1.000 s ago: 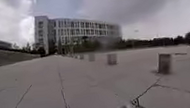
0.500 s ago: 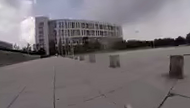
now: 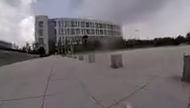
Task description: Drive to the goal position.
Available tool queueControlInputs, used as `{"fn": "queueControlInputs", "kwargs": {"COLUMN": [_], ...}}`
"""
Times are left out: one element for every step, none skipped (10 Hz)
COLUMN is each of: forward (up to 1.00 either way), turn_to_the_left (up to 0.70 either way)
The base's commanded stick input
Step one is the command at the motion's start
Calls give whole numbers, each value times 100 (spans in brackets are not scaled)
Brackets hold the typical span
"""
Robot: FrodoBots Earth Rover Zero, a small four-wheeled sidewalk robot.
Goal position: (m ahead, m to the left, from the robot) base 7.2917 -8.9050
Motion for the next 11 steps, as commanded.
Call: {"fn": "queueControlInputs", "kwargs": {"forward": [70, 70, 70, 70, 70, 70, 70, 70, 70, 70, 70], "turn_to_the_left": [-20, -30, -31, -31, -31, -31, -31, -31, -31, -31, -29]}}
